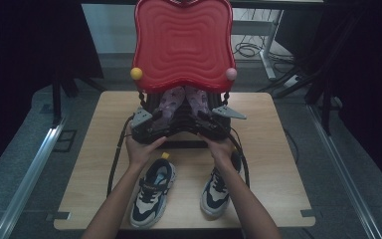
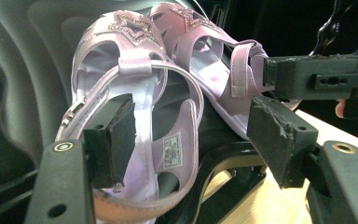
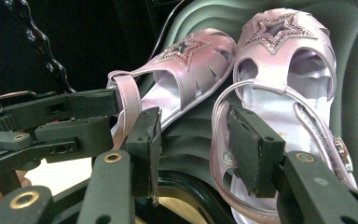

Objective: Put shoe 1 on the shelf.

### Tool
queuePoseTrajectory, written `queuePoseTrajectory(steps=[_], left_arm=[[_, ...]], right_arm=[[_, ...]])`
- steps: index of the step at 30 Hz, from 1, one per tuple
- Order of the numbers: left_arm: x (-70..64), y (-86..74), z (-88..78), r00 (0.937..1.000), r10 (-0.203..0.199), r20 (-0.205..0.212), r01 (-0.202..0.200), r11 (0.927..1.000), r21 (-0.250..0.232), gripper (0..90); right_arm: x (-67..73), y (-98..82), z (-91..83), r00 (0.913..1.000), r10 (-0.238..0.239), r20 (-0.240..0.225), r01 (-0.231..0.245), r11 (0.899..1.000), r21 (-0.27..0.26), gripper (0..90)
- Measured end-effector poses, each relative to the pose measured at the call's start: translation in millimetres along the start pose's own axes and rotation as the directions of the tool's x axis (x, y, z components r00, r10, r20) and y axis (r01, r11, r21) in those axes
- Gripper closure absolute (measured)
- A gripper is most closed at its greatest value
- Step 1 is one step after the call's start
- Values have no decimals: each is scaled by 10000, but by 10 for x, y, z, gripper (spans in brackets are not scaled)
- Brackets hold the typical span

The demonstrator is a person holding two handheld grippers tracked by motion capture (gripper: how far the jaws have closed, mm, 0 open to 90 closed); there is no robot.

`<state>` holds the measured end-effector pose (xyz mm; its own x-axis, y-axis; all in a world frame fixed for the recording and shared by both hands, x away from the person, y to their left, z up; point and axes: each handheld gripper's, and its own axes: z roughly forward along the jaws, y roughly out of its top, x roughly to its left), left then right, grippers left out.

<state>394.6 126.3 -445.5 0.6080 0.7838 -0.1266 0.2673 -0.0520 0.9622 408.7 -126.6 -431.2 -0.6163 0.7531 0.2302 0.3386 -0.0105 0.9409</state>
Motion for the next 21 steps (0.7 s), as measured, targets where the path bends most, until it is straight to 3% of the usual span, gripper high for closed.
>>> queuePoseTrajectory(steps=[8,13,21], left_arm=[[-41,37,-33,9997,234,-109,-235,9996,-149,315],[-46,59,-75,9998,181,-94,-183,9996,-223,315],[-67,80,-143,9998,170,-125,-170,9998,44,321]], right_arm=[[2,-3,-32,9998,-182,81,182,9998,5,535],[25,-2,-78,9993,-376,71,375,9993,23,530],[49,-9,-156,9984,-567,-4,567,9983,113,504]])
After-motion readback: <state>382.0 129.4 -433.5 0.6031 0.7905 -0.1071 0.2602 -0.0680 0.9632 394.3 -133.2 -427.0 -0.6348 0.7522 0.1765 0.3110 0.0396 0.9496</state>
